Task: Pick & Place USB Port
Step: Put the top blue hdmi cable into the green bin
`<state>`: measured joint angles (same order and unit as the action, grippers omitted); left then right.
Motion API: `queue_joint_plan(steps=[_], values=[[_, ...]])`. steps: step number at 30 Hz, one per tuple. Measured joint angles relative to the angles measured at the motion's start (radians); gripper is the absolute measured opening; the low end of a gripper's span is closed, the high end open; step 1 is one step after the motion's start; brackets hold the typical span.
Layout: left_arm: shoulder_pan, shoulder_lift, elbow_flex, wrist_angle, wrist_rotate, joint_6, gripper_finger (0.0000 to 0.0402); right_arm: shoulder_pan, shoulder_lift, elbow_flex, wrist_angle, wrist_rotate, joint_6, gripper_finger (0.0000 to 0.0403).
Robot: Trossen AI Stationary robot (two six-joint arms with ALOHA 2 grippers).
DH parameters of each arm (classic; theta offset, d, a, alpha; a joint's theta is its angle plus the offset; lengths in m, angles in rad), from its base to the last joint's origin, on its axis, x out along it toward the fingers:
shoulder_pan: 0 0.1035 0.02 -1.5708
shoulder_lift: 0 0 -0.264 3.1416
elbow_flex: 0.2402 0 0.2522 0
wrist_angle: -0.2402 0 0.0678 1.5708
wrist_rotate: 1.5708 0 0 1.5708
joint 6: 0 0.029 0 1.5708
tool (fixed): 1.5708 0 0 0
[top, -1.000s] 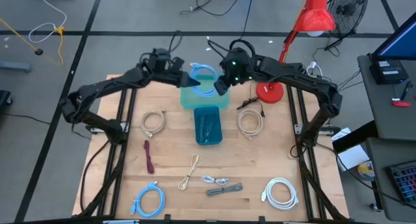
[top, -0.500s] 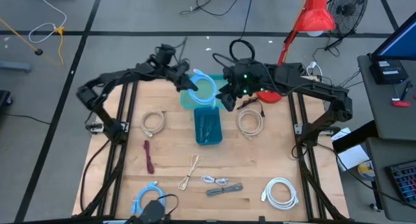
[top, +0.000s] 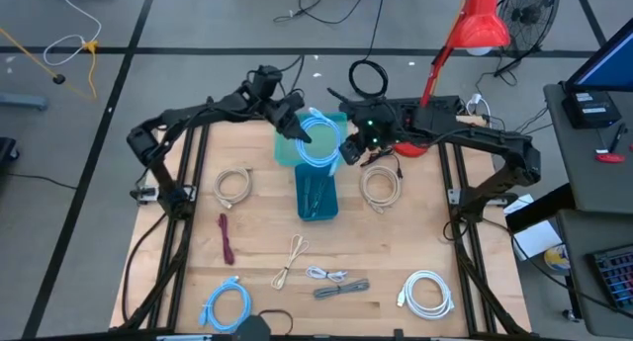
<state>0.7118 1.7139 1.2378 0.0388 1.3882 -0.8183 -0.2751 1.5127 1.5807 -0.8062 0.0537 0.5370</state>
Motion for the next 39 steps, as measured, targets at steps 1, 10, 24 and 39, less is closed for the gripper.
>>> queue_joint_plan(steps=[1,10,24,39], values=[[-0.006,-0.017,0.0,-0.019,0.005,0.019,0.003,-0.007,-0.01,-0.026,0.033,-0.023,0.002,0.0151],[-0.068,-0.108,-0.001,-0.265,-0.003,0.188,0.003,-0.057,-0.092,-0.235,0.434,-0.243,0.104,0.0162],[-0.075,-0.108,-0.001,-0.382,0.004,0.296,0.003,-0.027,-0.113,-0.27,0.536,-0.299,0.167,0.0165],[-0.073,-0.108,-0.001,-0.225,-0.042,0.24,0.0016,0.045,-0.112,-0.269,0.803,-0.4,0.286,0.0169]])
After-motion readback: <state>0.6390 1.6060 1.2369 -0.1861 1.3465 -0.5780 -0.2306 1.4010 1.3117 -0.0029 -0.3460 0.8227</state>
